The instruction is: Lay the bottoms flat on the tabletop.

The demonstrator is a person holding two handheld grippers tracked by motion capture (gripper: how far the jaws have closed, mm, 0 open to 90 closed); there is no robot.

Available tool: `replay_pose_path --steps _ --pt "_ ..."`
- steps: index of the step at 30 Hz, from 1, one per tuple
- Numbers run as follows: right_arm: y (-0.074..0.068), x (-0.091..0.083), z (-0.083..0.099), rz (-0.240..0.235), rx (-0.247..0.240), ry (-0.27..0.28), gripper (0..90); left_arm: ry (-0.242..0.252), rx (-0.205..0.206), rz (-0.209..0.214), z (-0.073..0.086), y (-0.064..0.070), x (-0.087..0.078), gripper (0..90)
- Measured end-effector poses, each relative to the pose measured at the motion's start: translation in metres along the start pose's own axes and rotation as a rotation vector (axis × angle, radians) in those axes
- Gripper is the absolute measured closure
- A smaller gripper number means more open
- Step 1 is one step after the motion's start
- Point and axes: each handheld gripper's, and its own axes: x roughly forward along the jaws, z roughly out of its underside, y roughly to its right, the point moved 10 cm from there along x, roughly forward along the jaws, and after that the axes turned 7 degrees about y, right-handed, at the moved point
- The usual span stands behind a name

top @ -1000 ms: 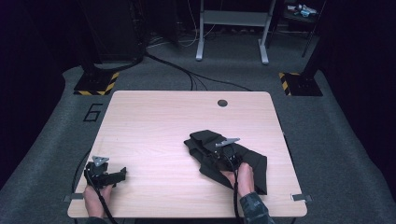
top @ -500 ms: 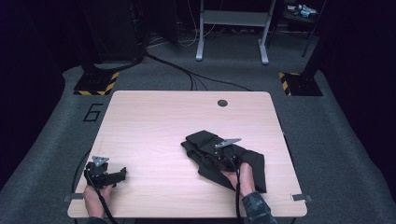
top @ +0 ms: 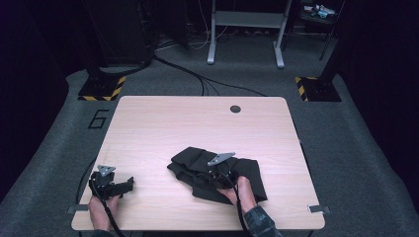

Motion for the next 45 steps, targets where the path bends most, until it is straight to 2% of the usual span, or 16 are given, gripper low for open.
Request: replay_pose_path --steps 1,11,19,22,23,24,26,29,33,38,40,41,42,43,44,45 --pt "-0.002 0.001 0.0 -0.009 -0.015 -0.005 73.5 0.0 0.002 0.001 0.0 0.0 0.0 1.5" --pt "-0.026 0.014 -0.006 -0.066 -0.055 -0.007 73.5 0.01 0.012 0.009 0.0 0.001 0.0 3.2" --pt "-0.057 0.026 -0.012 -0.137 -0.092 -0.025 73.4 0.008 0.017 0.028 0.0 0.003 -0.001 3.5" --pt "-0.06 0.028 -0.015 -0.134 -0.12 -0.023 73.2 0.01 0.019 0.026 0.0 0.003 -0.001 3.5" --pt "-0.061 0.027 -0.015 -0.132 -0.107 -0.028 73.2 0.01 0.019 0.027 0.0 0.003 -0.001 3.5" --pt "-0.059 0.024 -0.018 -0.119 -0.118 -0.005 73.2 0.01 0.019 0.026 0.0 0.003 -0.001 3.5" --pt "-0.058 0.023 -0.019 -0.112 -0.119 -0.002 73.2 0.01 0.019 0.027 0.0 0.003 -0.001 3.5" --pt "-0.059 0.014 -0.025 -0.065 -0.129 0.017 74.9 0.008 0.018 0.027 0.0 0.003 -0.001 3.5" --pt "-0.056 0.006 -0.033 -0.045 -0.128 0.048 77.3 0.01 0.019 0.027 0.0 0.003 -0.001 3.5" --pt "-0.056 0.008 -0.031 -0.044 -0.137 0.027 76.2 0.011 0.022 0.027 0.0 0.003 -0.001 3.8" --pt "-0.057 0.009 -0.03 -0.041 -0.144 0.019 73.4 0.014 0.021 0.029 -0.001 0.004 -0.001 4.1" --pt "-0.059 0.009 -0.029 -0.035 -0.145 0.011 65.6 0.014 0.032 0.033 0.0 0.005 -0.002 4.7" --pt "-0.062 0.012 -0.027 -0.029 -0.173 -0.012 50.4 0.023 0.058 0.044 -0.001 0.009 -0.003 5.6" --pt "-0.062 0.012 -0.027 -0.029 -0.173 -0.012 50.4 0.023 0.058 0.044 -0.001 0.009 -0.003 6.2" --pt "-0.065 0.014 -0.026 -0.03 -0.181 -0.021 40.7 0.015 0.073 0.06 0.001 0.012 -0.006 6.2" --pt "-0.069 0.018 -0.023 -0.037 -0.212 -0.04 36.2 0.009 0.064 0.088 0.002 0.018 -0.008 6.8"
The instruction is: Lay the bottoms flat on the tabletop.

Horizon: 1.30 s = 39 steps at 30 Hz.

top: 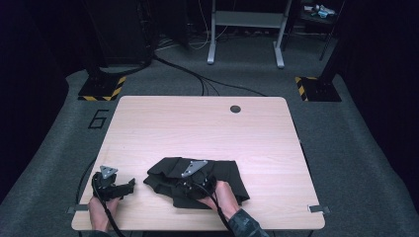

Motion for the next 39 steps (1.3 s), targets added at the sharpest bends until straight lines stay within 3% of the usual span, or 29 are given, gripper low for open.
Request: replay_pose_path --steps 1,2,4,6,8,13,14,17,19,23,26,28,30,39 --pt "-0.001 0.004 0.002 0.021 -0.032 -0.02 35.9 0.003 -0.008 0.031 0.001 0.007 -0.002 6.4" --pt "-0.004 0.009 0.004 0.052 -0.087 -0.049 39.1 0.005 0.01 0.084 0.003 0.022 -0.008 6.5" --pt "-0.002 0.012 0.002 0.077 -0.089 -0.044 50.7 0.019 0.013 0.168 0.004 0.046 -0.014 7.4" --pt "0.001 0.011 0.0 0.086 -0.07 -0.029 63.4 0.016 0.03 0.209 0.005 0.06 -0.017 8.6" --pt "0.005 0.009 -0.001 0.091 -0.051 -0.019 70.4 0.032 0.03 0.235 0.002 0.073 -0.018 10.9" --pt "0.009 0.003 -0.005 0.096 -0.009 0.023 73.5 0.067 0.053 0.239 -0.008 0.084 -0.016 19.2" --pt "0.011 -0.002 -0.008 0.102 0.001 0.042 73.6 0.08 0.052 0.24 -0.012 0.086 -0.015 24.8" --pt "0.014 -0.008 -0.011 0.112 0.018 0.063 73.7 0.103 0.068 0.236 -0.016 0.087 -0.016 27.2" --pt "0.015 -0.014 -0.013 0.128 0.057 0.071 73.8 0.118 0.07 0.244 -0.019 0.089 -0.017 27.6" --pt "0.029 -0.026 -0.021 0.158 0.057 0.13 74.0 0.107 0.087 0.263 -0.02 0.095 -0.014 31.5" --pt "0.035 -0.034 -0.024 0.175 0.067 0.159 74.0 0.106 0.085 0.242 -0.021 0.095 -0.01 42.3" --pt "0.036 -0.038 -0.024 0.175 0.078 0.156 74.0 0.095 0.092 0.237 -0.021 0.096 -0.005 44.8" --pt "0.044 -0.049 -0.025 0.191 0.08 0.179 74.0 0.073 0.102 0.248 -0.019 0.097 -0.001 54.9" --pt "0.064 -0.076 -0.022 0.251 0.141 0.243 74.1 0.032 0.15 0.229 -0.014 0.097 0.005 73.7"
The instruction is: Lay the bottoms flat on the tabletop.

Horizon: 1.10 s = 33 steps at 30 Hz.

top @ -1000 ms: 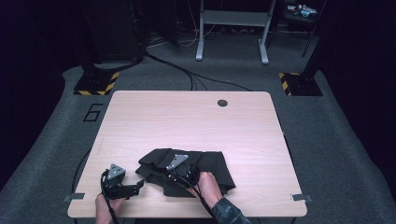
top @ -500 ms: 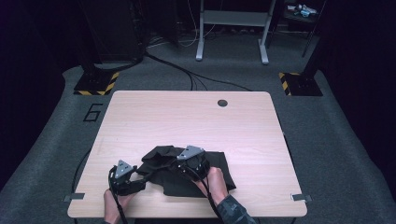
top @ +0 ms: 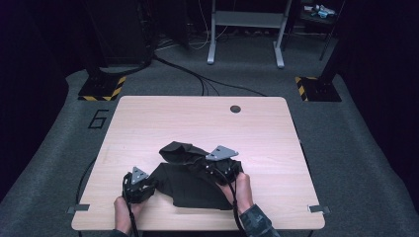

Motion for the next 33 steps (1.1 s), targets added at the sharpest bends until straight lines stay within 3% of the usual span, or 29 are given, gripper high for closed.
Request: replay_pose_path --steps 2,4,7,14,23,26,32,33 --pt "0.015 -0.01 0.0 0.035 0.026 0.02 74.2 0.017 0.019 -0.021 -0.001 -0.002 0.001 76.5" --pt "0.019 -0.011 0.0 0.038 0.024 0.029 74.2 0.022 0.016 -0.023 0.0 -0.002 0.001 76.9" --pt "0.033 -0.022 0.003 0.074 0.074 0.04 74.2 0.034 0.037 -0.039 0.0 -0.003 0.001 78.6" --pt "0.069 -0.051 0.018 0.143 0.149 0.079 74.2 0.045 0.04 -0.056 0.0 -0.003 0.002 79.4" --pt "0.091 -0.076 0.028 0.205 0.202 0.117 74.2 0.038 0.057 -0.073 0.0 -0.003 0.001 79.3" --pt "0.099 -0.085 0.032 0.229 0.221 0.124 74.2 0.045 0.065 -0.097 0.0 -0.004 0.002 79.5" --pt "0.116 -0.101 0.046 0.275 0.273 0.135 74.0 0.038 0.058 -0.12 0.001 -0.007 0.001 88.2" --pt "0.122 -0.107 0.052 0.284 0.299 0.143 74.0 0.029 0.075 -0.123 0.001 -0.006 0.001 88.5"
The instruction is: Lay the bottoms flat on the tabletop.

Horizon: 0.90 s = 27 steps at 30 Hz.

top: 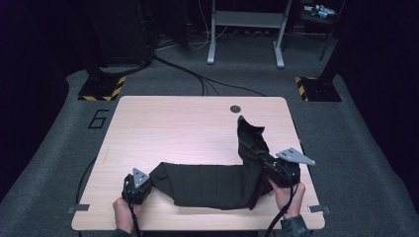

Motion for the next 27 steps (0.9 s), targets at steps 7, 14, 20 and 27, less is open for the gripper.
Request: replay_pose_path --steps 7,14,20,27 --pt "0.025 -0.012 0.011 0.046 0.06 0.006 73.7 0.009 0.028 -0.025 0.0 0.0 0.0 89.2" --pt "0.051 -0.016 0.033 0.115 0.107 -0.038 73.0 0.002 0.035 -0.049 0.004 -0.008 -0.003 89.5" --pt "0.072 -0.027 0.06 0.161 0.175 -0.078 68.0 0.004 0.034 -0.057 0.005 -0.011 -0.004 89.4" --pt "0.089 -0.039 0.092 0.218 0.219 -0.182 38.9 -0.006 -0.02 -0.023 0.004 -0.012 -0.007 69.7"
